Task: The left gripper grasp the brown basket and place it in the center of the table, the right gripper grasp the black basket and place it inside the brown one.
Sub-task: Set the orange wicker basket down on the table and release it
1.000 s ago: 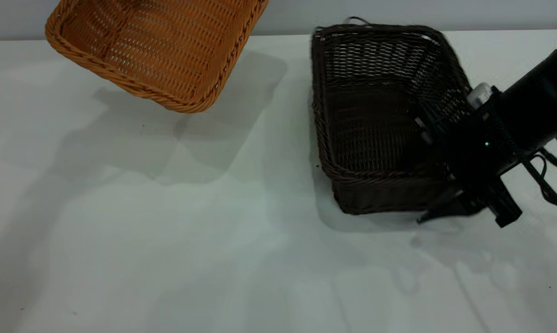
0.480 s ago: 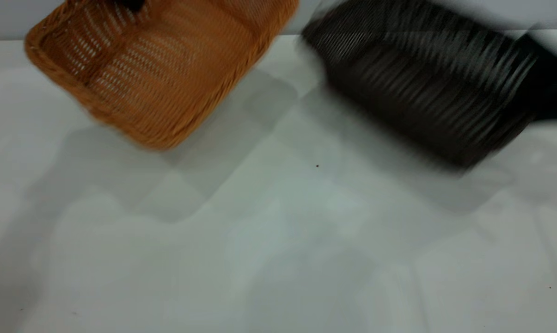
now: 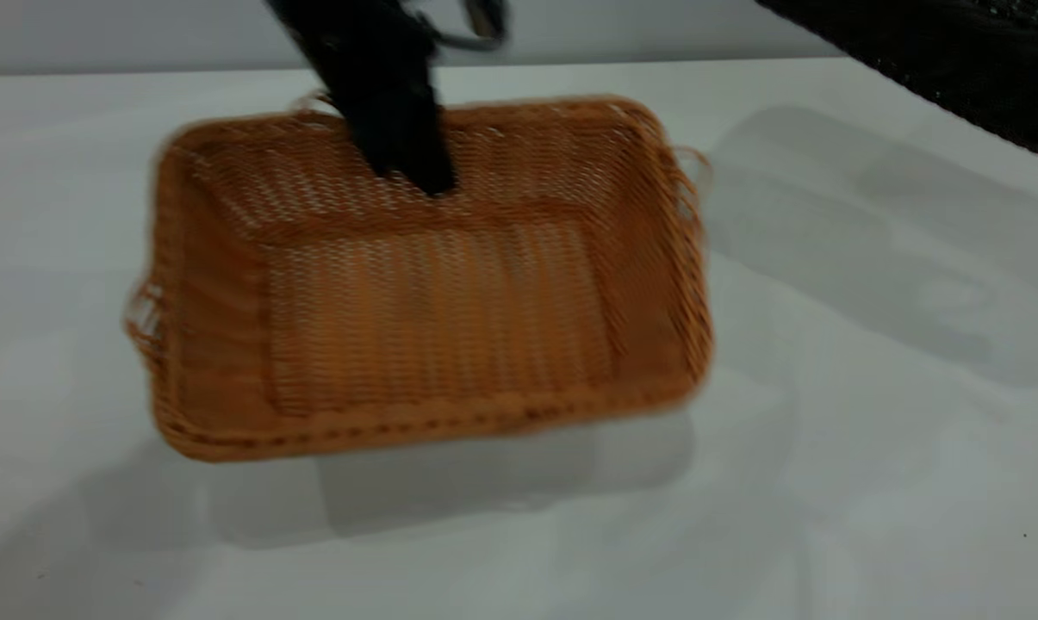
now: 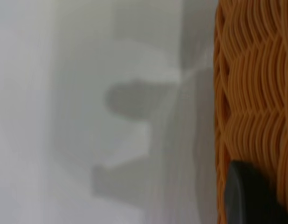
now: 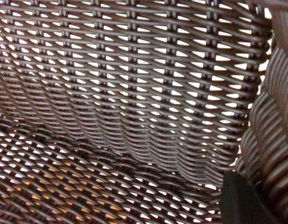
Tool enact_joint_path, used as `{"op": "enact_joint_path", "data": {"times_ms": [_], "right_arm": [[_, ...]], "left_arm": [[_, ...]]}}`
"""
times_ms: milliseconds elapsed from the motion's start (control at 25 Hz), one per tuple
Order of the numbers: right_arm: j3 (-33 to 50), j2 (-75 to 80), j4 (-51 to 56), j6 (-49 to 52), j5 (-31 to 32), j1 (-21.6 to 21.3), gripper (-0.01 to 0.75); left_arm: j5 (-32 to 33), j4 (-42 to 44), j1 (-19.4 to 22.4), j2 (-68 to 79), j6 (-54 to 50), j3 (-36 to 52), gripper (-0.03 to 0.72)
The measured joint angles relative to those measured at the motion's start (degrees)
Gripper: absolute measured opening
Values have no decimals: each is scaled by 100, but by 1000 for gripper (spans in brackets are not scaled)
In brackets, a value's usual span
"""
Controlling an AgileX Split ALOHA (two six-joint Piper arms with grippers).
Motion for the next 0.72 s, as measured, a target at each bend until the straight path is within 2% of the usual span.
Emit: {"op": "enact_joint_path", "data": {"times_ms": [80,200,320,440,560,720], "right_arm": [[0,0,-89,0,66,0,82],[0,0,-139,-5,102,0,82],[-5,0,-145,-5,137,0,82],[-5,0,-145,-5,235,0,82],[-5,0,-145,26,353,7,82],[-5,0,-145,225,375,191,82]], "left_arm": [[-297,-17,-273,77,158,0,95],[-539,-51,-536,134,194,-7,152],[-643,-55,-714,159,198,-12,282],[-894,-64,-771,159,95,-12,428],[-1172,-57,-758,101,-459,-12,517],[-1176,-17,-563,-375,-1528,-12,551]]}}
